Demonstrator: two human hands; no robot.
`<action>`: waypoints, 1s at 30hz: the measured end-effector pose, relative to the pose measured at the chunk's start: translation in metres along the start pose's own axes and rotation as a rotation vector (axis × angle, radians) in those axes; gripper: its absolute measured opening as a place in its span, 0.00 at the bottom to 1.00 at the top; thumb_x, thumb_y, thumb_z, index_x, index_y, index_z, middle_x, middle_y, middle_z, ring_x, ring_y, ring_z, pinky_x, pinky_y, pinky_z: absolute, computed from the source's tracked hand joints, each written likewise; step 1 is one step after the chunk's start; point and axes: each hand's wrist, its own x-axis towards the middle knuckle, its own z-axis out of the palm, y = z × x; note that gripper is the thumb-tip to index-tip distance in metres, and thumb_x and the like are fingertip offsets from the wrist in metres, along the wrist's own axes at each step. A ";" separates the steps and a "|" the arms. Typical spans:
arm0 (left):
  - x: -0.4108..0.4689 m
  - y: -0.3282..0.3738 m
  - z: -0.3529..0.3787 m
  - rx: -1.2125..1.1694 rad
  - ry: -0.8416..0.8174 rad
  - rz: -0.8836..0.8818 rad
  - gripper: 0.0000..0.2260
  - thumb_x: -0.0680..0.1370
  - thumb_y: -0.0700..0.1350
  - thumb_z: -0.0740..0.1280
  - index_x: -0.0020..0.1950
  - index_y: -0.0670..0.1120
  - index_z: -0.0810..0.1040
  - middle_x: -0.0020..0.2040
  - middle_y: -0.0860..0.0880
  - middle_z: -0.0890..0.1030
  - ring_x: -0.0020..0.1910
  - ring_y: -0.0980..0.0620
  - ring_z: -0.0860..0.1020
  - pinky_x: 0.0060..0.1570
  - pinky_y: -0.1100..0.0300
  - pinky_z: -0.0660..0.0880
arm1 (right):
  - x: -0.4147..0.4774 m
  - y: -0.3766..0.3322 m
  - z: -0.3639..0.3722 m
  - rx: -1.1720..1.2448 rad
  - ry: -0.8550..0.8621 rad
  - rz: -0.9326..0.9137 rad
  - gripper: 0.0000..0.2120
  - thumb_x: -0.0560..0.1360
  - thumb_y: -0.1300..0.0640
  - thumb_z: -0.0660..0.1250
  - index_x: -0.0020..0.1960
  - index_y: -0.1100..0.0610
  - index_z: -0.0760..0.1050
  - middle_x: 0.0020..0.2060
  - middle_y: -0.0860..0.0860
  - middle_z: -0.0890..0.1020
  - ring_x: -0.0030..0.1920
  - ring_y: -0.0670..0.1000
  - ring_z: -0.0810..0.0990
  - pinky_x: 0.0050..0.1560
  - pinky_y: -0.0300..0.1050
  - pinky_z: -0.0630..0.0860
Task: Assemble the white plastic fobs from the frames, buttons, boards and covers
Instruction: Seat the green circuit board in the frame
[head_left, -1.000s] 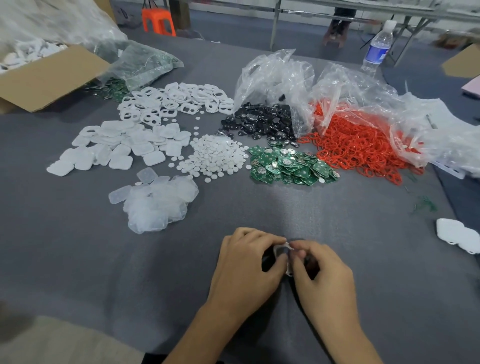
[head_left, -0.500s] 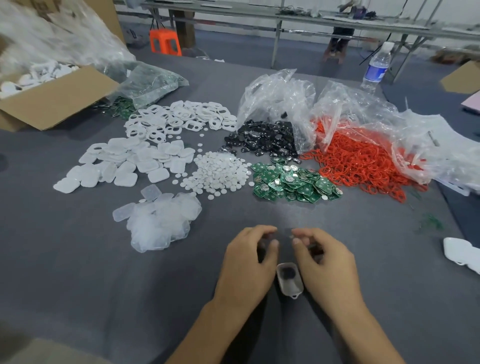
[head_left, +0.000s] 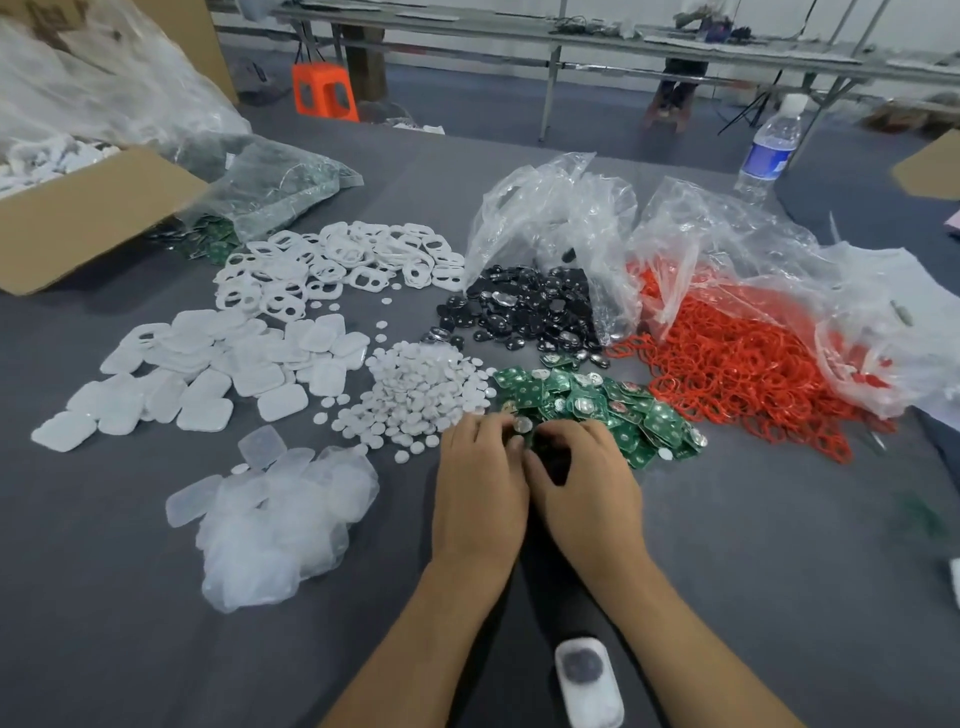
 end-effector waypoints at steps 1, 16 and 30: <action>0.001 -0.002 0.001 -0.034 0.012 -0.012 0.09 0.83 0.44 0.65 0.62 0.49 0.78 0.56 0.52 0.79 0.58 0.53 0.73 0.59 0.58 0.73 | 0.001 0.002 0.001 0.011 0.006 -0.004 0.12 0.75 0.45 0.69 0.58 0.41 0.74 0.51 0.38 0.74 0.51 0.41 0.75 0.46 0.45 0.73; -0.026 0.008 -0.041 -0.557 -0.092 0.074 0.15 0.80 0.33 0.69 0.62 0.50 0.84 0.53 0.49 0.82 0.53 0.57 0.80 0.55 0.68 0.74 | -0.038 -0.009 -0.047 0.505 -0.089 -0.082 0.20 0.74 0.62 0.73 0.58 0.43 0.72 0.41 0.43 0.83 0.41 0.46 0.83 0.42 0.36 0.78; -0.089 0.031 -0.064 -0.749 -0.595 -0.017 0.22 0.76 0.42 0.77 0.66 0.56 0.77 0.54 0.50 0.84 0.48 0.51 0.84 0.54 0.54 0.82 | -0.142 0.005 -0.136 0.306 -0.196 -0.247 0.17 0.70 0.50 0.75 0.58 0.39 0.81 0.42 0.43 0.82 0.42 0.46 0.82 0.44 0.30 0.75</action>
